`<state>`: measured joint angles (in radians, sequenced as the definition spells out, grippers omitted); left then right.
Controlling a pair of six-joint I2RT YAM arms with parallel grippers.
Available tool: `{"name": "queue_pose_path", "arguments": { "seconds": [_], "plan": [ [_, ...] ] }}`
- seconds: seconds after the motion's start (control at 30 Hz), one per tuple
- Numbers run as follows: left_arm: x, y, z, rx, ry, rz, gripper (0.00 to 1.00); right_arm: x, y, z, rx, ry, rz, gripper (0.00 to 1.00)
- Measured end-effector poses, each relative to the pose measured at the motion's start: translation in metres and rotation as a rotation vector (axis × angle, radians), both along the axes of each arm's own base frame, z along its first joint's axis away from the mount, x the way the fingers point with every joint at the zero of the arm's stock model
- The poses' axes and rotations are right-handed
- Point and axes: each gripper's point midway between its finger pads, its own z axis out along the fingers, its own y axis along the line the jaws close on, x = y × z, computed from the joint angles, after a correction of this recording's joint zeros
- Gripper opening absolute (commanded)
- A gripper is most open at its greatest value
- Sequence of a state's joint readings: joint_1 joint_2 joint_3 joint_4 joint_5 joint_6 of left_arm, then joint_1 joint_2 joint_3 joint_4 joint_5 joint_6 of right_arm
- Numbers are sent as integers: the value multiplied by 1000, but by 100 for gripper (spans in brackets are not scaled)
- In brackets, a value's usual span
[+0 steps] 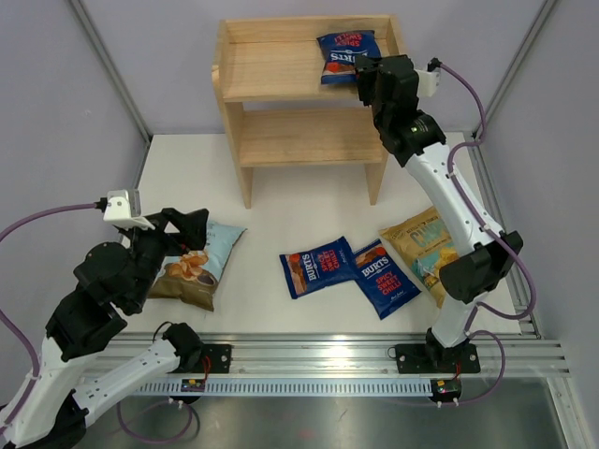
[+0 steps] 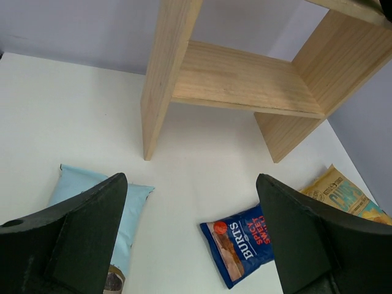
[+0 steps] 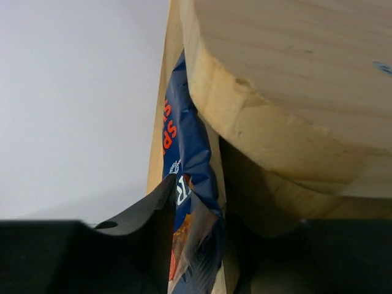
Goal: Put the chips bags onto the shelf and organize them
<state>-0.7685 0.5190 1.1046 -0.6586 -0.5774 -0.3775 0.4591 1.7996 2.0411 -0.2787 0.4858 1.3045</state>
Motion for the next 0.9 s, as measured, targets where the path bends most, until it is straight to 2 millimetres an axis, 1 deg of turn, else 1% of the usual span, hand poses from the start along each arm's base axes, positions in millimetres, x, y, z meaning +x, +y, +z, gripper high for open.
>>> {"name": "queue_pose_path", "arguments": {
  "seconds": [0.03, 0.13, 0.23, 0.3, 0.33, 0.37, 0.43, 0.47, 0.53, 0.6, 0.7, 0.9],
  "plan": [
    [-1, 1, 1, 5, 0, -1, 90, -1, -1, 0, 0, 9, -4, 46],
    [-2, 2, 0, 22, 9, -6, 90, -5, -6, 2, 17, 28, -21, 54],
    [-3, 1, -5, 42, 28, -11, 89, -12, -11, 1, 20, 51, -29, 55],
    [-3, 0, -9, 54, 42, -18, 88, -18, -14, -1, 16, 70, -31, 53],
    [-3, -1, -10, 57, 45, -21, 87, -21, -15, -3, 16, 77, -32, 50],
    [-3, -1, -11, 59, 49, -24, 86, -24, -17, -5, 17, 83, -32, 43],
    [-4, -2, -13, 61, 54, -29, 86, -30, -20, -10, 12, 99, -34, 30],
    [-4, -3, -13, 62, 57, -32, 86, -33, -21, -13, 10, 107, -34, 20],
    [-4, -4, -15, 61, 60, -39, 86, -38, -24, -21, 11, 120, -36, 17],
    [-4, -5, -17, 62, 65, -45, 85, -40, -25, -23, 21, 115, -40, 13],
    [-4, -8, -22, 67, 76, -54, 85, -42, -30, -23, 29, 111, -58, 9],
    [-3, -10, -30, 80, 94, -57, 83, -40, -39, -17, 62, 82, -114, 6]
  ]
}}
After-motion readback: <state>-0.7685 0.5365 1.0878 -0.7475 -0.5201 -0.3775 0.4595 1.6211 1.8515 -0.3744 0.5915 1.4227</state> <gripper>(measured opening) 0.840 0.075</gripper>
